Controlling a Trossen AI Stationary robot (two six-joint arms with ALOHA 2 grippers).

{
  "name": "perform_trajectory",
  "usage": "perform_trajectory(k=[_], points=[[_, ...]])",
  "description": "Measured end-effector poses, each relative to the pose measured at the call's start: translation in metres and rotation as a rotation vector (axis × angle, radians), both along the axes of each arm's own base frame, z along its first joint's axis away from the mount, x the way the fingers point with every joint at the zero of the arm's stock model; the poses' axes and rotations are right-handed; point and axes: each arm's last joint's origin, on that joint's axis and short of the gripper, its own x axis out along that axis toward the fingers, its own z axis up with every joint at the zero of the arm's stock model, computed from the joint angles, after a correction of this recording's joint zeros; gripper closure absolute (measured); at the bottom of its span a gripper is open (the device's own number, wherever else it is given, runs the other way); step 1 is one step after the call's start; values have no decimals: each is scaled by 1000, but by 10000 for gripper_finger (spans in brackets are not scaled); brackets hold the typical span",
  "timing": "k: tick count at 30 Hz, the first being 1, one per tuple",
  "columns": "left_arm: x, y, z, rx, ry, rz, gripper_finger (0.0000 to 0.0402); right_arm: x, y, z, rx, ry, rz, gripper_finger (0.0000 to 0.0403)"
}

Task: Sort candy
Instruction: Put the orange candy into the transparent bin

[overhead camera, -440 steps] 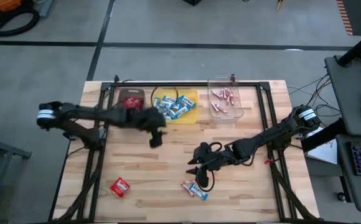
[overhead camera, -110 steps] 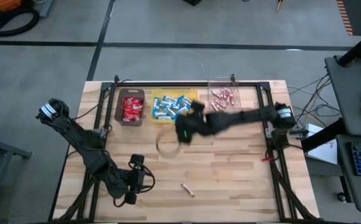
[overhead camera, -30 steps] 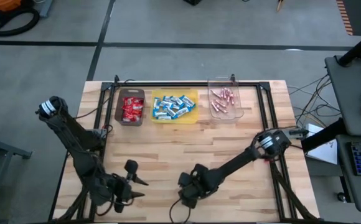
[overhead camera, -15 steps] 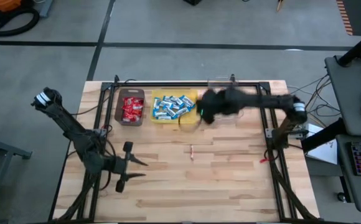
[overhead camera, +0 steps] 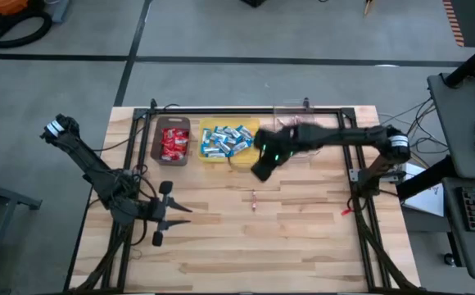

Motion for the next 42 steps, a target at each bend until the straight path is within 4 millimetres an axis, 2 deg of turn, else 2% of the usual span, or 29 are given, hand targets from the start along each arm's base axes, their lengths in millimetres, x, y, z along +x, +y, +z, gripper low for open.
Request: perform_trajectory(k=[6, 10, 13, 22, 28, 32, 40, 42], points=[[-1, 1, 16, 121, 75, 4, 298, 21, 57, -35, 118, 98, -175, 393], [-1, 1, 21, 171, 80, -8, 306, 30, 83, -65, 141, 227, -244, 378], [-1, 2, 19, 201, 93, -13, 310, 39, 97, -81, 151, 258, -268, 354], [-2, 3, 14, 246, 117, -20, 313, 73, 100, -119, 119, 308, -330, 250], [-2, 3, 13, 274, 119, -28, 313, 90, 94, -142, 108, 345, -335, 222], [-2, 3, 13, 275, 119, -28, 313, 99, 93, -150, 96, 348, -299, 245], [-3, 3, 11, 280, 124, -28, 313, 106, 93, -157, 79, 348, -220, 374], [-3, 3, 11, 280, 124, -28, 313, 106, 95, -156, 74, 339, -198, 383]])
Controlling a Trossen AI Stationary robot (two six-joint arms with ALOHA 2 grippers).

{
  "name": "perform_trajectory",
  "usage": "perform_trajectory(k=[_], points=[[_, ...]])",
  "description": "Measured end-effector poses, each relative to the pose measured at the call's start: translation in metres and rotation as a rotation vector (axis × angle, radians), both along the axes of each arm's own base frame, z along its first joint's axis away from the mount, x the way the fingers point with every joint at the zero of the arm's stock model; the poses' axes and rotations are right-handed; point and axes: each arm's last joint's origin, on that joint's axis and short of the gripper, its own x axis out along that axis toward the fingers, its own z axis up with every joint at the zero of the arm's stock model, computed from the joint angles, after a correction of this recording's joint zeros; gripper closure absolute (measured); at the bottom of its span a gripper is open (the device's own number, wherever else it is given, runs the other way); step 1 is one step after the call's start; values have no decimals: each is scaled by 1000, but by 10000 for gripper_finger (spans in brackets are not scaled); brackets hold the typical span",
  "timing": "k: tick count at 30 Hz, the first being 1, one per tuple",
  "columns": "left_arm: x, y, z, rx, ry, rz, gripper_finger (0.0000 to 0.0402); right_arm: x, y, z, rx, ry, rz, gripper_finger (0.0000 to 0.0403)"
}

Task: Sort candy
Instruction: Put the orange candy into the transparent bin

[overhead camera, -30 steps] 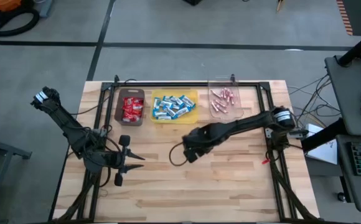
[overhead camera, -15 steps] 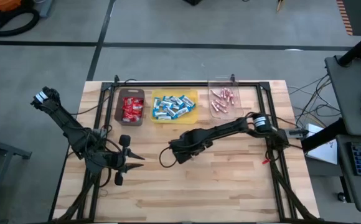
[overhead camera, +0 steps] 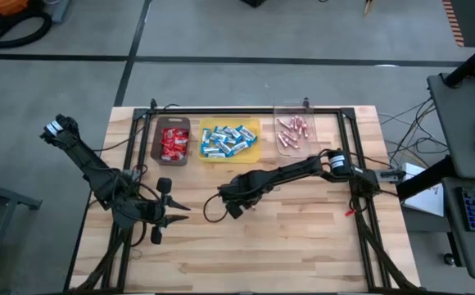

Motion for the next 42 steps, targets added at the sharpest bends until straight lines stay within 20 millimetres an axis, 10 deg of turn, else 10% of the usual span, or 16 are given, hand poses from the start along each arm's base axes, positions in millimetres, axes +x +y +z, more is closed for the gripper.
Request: perform_trajectory(k=[7, 12, 21, 33, 42], points=[[0, 0, -1, -25, 2, 10, 313, -4, 2, 22, -18, -52, 99, 394], [-1, 0, -5, 12, 14, -19, 313, -20, -6, 83, -100, -159, 159, 395], [-7, 4, -22, -51, -73, -82, 314, -88, -70, 169, -437, -73, 53, 395], [-19, 20, -17, -212, -171, 32, 328, -140, -215, 140, -477, 84, -148, 351], [-20, 22, -26, -192, -167, 70, 328, -151, -229, 141, -487, 1, -79, 248]])
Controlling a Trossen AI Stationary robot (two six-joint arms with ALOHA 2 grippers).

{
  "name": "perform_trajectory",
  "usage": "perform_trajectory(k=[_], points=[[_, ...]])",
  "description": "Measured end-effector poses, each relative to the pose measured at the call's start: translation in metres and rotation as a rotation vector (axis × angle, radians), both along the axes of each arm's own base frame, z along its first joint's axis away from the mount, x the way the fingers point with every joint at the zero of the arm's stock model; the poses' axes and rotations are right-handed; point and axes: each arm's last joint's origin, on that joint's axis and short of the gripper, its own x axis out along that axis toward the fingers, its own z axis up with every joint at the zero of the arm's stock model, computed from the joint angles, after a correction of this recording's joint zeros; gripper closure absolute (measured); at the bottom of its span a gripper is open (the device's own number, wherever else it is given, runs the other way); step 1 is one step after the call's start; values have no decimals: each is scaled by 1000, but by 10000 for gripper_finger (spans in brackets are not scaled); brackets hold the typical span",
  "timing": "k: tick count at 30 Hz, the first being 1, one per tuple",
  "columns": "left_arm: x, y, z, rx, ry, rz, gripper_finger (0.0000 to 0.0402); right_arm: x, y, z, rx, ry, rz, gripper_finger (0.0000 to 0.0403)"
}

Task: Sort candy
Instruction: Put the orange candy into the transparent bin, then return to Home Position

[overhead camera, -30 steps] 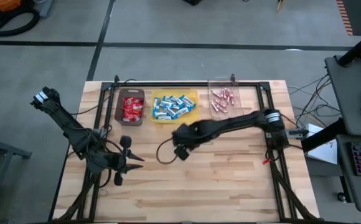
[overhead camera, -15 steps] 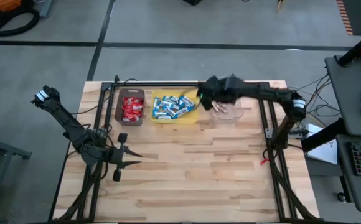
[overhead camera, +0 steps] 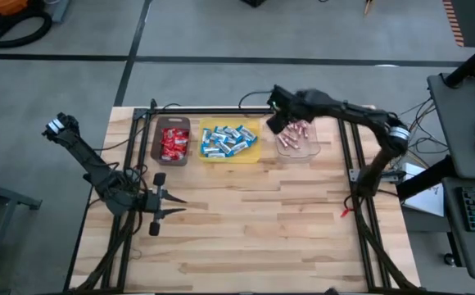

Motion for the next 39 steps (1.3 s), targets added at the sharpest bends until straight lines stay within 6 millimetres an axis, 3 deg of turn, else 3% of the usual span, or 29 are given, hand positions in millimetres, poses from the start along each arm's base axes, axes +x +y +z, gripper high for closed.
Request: perform_trajectory(k=[3, 7, 11, 17, 26, 30, 34, 39], points=[[-4, 2, -5, -34, -14, -67, 328, 7, 39, -1, -75, -137, 197, 235], [-10, 8, -20, -55, -136, -129, 339, 6, 103, -30, -97, -479, 611, 237], [-16, 23, -37, -22, -251, -87, 364, -14, 135, -58, -206, -690, 854, 255], [-14, 52, -42, -19, -340, 58, 398, -52, 144, -69, -280, -806, 952, 289], [-3, 97, -39, -37, -293, 14, 401, -98, 155, -79, -317, -877, 1057, 321], [-9, 100, -41, -159, -248, -196, 401, -120, 159, -93, -358, -939, 1139, 336], [-15, 104, -47, -105, -204, -58, 402, -145, 159, -108, -420, -990, 1156, 348], [-25, 103, -48, -56, -267, -69, 402, -164, 159, -121, -476, -964, 1180, 357]])
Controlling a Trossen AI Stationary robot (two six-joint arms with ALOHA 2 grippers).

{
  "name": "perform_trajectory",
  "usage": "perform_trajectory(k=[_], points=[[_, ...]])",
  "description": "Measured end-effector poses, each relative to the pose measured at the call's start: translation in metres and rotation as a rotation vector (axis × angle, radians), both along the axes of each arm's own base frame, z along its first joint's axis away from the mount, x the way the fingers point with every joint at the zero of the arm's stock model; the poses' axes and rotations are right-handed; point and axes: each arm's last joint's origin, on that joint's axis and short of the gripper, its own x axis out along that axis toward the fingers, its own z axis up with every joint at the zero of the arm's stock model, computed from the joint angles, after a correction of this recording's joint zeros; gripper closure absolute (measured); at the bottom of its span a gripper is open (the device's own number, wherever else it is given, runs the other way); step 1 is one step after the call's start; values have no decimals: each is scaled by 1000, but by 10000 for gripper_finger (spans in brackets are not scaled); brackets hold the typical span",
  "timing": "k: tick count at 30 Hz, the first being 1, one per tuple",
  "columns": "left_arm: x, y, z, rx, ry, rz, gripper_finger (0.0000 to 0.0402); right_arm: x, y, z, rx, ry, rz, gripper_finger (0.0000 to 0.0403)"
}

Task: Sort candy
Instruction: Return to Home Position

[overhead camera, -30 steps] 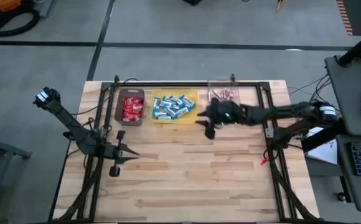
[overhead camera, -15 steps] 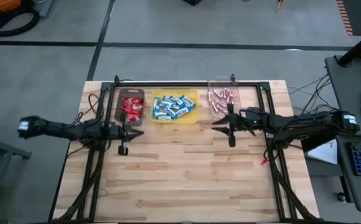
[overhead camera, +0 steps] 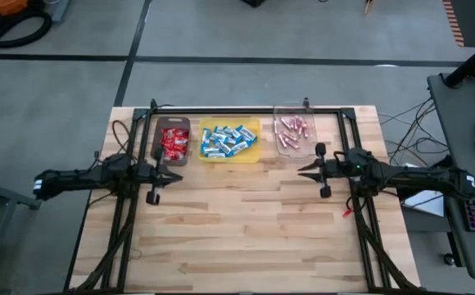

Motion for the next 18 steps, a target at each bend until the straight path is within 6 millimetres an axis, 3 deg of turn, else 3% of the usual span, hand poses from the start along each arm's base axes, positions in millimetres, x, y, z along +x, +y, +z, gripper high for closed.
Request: perform_trajectory(k=[6, 9, 15, 18], points=[[-6, -1, 3, 73, -30, -7, 402, -14, 8, 17, -105, -167, 150, 360], [-10, 0, 14, 78, -31, 15, 402, -19, 9, 21, -152, -215, 162, 360], [-14, 3, 28, -209, -39, 131, 402, -26, 11, 22, -62, -227, 165, 360], [-15, 4, 34, -271, -61, 140, 401, -27, 11, 23, -7, -234, 166, 359]])
